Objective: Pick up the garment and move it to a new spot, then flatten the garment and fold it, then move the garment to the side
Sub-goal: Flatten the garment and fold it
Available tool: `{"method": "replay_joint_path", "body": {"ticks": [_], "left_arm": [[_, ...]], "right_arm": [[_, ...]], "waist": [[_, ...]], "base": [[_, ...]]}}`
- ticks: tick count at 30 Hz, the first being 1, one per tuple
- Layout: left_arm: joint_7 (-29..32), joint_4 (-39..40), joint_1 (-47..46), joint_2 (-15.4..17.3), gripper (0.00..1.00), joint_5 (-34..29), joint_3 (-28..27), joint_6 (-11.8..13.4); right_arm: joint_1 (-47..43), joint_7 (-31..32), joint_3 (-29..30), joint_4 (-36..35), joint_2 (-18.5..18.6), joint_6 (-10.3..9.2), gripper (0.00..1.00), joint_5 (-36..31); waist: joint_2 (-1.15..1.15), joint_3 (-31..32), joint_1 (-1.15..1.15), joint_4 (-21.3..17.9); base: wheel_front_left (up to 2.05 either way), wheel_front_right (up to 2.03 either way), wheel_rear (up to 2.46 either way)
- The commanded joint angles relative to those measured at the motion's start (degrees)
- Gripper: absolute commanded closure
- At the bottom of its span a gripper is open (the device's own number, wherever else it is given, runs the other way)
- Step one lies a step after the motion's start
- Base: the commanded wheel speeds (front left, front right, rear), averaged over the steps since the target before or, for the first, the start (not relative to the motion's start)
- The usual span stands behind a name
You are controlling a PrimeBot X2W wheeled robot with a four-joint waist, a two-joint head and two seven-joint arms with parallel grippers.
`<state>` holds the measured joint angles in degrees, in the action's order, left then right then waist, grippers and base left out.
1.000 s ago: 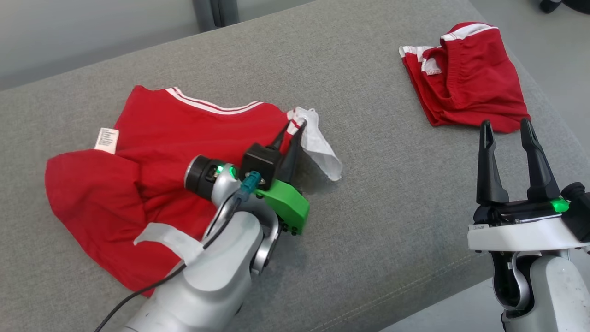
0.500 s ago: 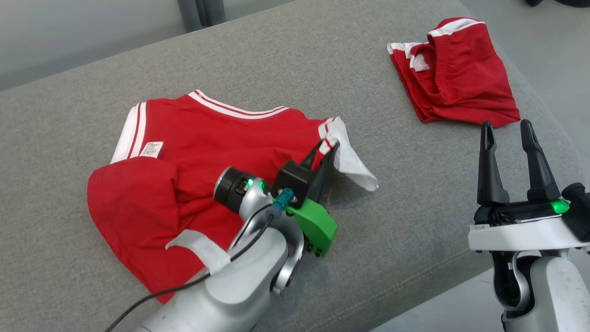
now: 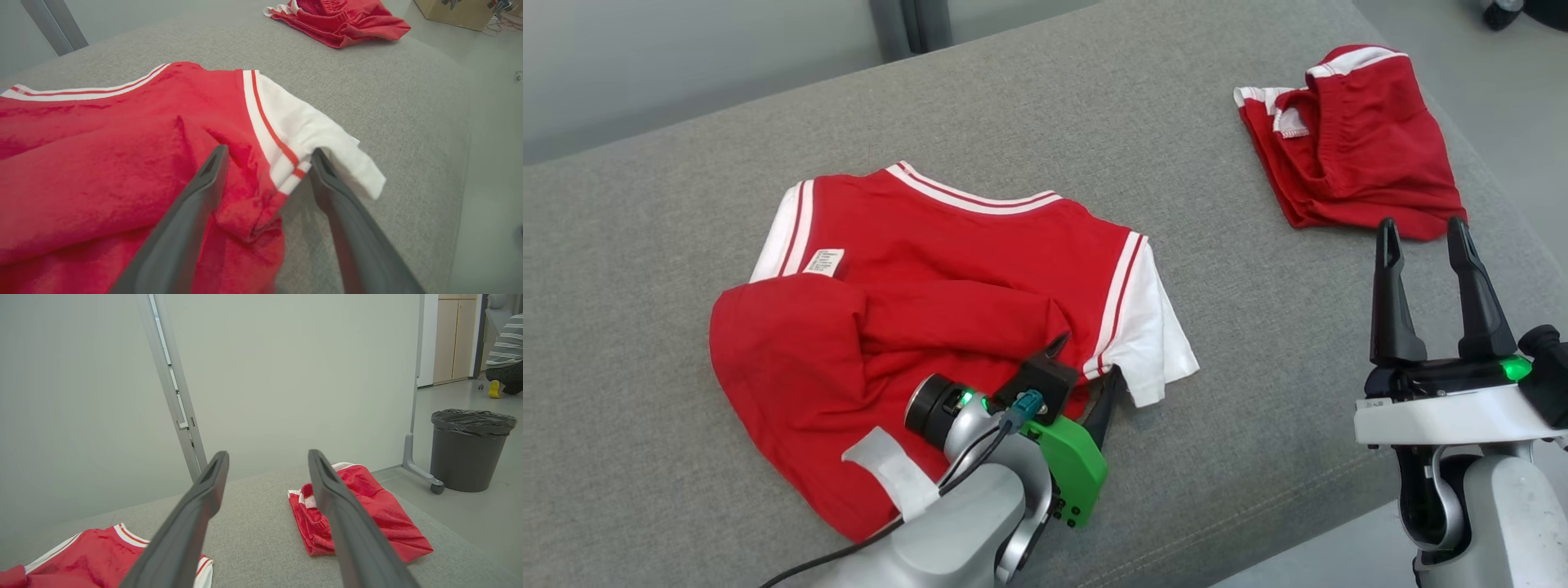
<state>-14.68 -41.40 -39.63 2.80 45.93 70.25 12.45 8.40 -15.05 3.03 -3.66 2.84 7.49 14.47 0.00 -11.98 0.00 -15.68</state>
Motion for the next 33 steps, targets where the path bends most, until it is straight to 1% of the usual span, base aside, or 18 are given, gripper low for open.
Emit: {"method": "replay_joint_path", "body": {"ticks": [1,6,7,10,12,18,22,27,30,33], "left_arm": [[-0.2,-0.3,0.7,0.2,0.0,0.2,0.1,0.1],[-0.5,-1.3,2.7,0.2,0.0,1.2,0.8,-1.0],[-0.5,-0.7,4.0,0.2,0.0,1.4,0.2,-1.1],[-0.5,1.2,6.4,0.2,0.0,0.3,-2.3,-0.8],[-0.5,2.8,8.2,0.8,0.0,-0.8,-4.8,-0.3],[-0.4,9.4,13.8,5.1,0.0,-3.8,-15.3,2.3],[-0.4,10.9,16.9,7.8,0.0,-4.7,-21.8,3.4],[-0.4,9.5,19.7,9.9,0.0,-4.9,-27.4,3.6],[-0.4,7.3,20.7,10.2,0.0,-4.4,-29.8,3.0],[-0.4,4.5,21.1,9.5,0.0,-3.3,-31.8,2.0]], "right_arm": [[-0.7,-0.2,0.2,0.1,0.1,0.0,0.0,-0.1],[-1.9,-0.2,1.1,0.1,0.1,0.0,0.0,-0.5],[-2.8,-0.2,1.4,0.1,0.1,0.0,0.0,-0.6],[-3.8,-0.2,1.8,0.1,0.1,0.0,0.0,-0.8],[-4.5,-0.2,2.0,-0.1,0.1,0.0,0.0,-0.9],[-5.9,-0.2,2.2,-0.2,0.1,0.0,0.0,-1.2],[-6.2,-0.2,2.0,-0.3,0.1,0.0,0.0,-1.4],[-6.5,-0.2,1.8,0.0,0.1,0.0,0.0,-1.7],[-6.5,-0.2,1.6,0.1,0.1,0.0,0.0,-1.8],[-6.5,-0.2,1.3,0.2,0.1,0.0,0.0,-1.8]], "waist": [[0.0,0.9,0.0,0.9],[0.0,3.4,0.0,3.5],[0.0,4.6,0.0,4.6],[0.0,6.4,0.0,6.2],[0.0,7.4,0.0,7.1],[0.0,9.3,0.0,8.6],[0.0,9.8,0.0,8.8],[0.0,10.2,0.0,8.7],[0.0,10.2,0.0,8.6],[0.0,10.0,0.0,8.4]], "base": [[0.0,0.0,0.0],[0.0,0.0,0.0],[0.0,0.0,0.0],[0.0,0.0,0.0],[0.0,0.0,0.0],[0.0,0.0,0.0],[0.0,0.0,0.0],[0.0,0.0,0.0],[0.0,0.0,0.0],[0.0,0.0,0.0]]}}
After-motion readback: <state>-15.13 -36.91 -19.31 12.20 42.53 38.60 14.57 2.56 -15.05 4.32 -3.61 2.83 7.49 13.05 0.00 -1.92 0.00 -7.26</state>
